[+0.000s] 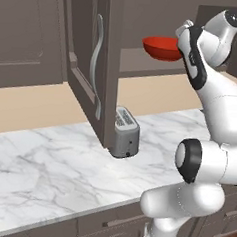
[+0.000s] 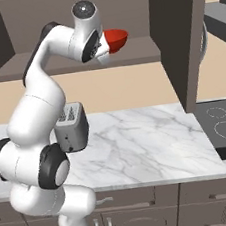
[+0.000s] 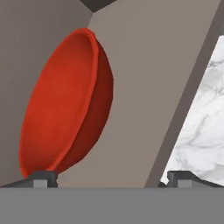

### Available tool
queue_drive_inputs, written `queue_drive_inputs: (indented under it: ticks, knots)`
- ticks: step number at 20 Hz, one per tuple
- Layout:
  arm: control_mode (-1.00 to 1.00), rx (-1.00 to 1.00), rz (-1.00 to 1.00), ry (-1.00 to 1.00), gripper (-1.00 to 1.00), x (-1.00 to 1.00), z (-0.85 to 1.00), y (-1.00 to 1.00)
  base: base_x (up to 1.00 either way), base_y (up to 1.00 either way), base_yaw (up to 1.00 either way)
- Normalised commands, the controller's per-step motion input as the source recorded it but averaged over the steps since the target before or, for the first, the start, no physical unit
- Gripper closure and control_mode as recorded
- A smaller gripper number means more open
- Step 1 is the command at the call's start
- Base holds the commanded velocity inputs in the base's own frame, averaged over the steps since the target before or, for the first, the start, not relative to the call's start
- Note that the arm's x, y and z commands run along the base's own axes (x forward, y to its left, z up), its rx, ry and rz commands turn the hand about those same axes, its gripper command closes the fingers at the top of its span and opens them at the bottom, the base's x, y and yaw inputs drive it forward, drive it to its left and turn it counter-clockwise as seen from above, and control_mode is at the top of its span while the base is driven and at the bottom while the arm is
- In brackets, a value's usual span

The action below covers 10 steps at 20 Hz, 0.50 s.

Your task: Pick up the bowls from the cabinet and place each bowl in front of a stool on the dining counter.

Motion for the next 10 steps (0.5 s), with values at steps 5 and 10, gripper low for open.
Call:
queue_drive_inputs:
  ticks: [5,10]
  knots:
    - [-1.00,0.00,0.00,0.00,-1.00,0.63,-0.10,-0.16,0.00,0.00,0.00]
    - [-1.00,0.00,0.00,0.00,-1.00,0.64,0.00,-0.24,0.00,0.00,0.00]
